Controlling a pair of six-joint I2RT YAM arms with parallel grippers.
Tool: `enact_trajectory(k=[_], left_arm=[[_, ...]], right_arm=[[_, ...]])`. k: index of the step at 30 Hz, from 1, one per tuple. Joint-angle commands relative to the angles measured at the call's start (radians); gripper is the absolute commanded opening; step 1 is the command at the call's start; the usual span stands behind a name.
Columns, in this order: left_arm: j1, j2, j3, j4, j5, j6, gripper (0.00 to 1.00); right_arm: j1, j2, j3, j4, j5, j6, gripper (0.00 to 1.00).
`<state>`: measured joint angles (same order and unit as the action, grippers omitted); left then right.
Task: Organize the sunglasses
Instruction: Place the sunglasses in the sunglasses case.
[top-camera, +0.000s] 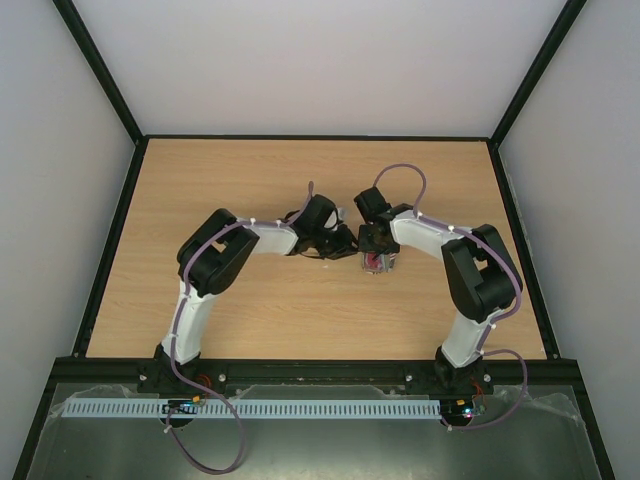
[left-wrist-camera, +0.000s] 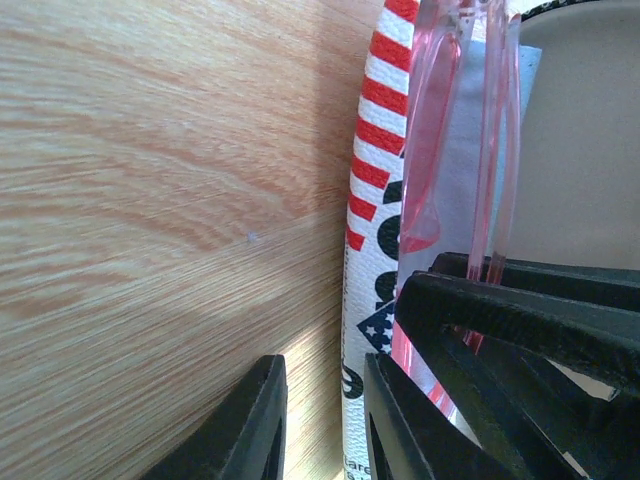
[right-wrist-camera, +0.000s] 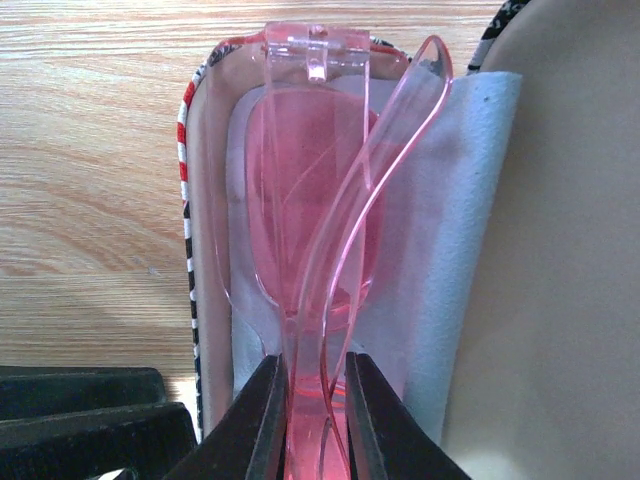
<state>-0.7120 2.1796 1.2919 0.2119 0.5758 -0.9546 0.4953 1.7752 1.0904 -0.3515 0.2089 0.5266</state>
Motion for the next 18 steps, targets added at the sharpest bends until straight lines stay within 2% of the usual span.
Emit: enact_trajectory(k=[1, 12, 18], left_arm=[[0.000, 0.010, -0.030, 0.066, 0.012, -0.019, 0.23], [-0.002, 0.014, -0.049, 0.184, 0.051, -0.070, 0.27], [-0.009, 0.039, -0.006, 0.136, 0.043, -0.048, 0.30]], right_arm=[[0.010, 0.030, 0.018, -0.096, 0.010, 0.015, 0.08], [0.015, 0.036, 0.026, -0.101, 0.006, 0.014, 0.08], [0.015, 0.039, 0.026, -0.100, 0.003, 0.009, 0.08]])
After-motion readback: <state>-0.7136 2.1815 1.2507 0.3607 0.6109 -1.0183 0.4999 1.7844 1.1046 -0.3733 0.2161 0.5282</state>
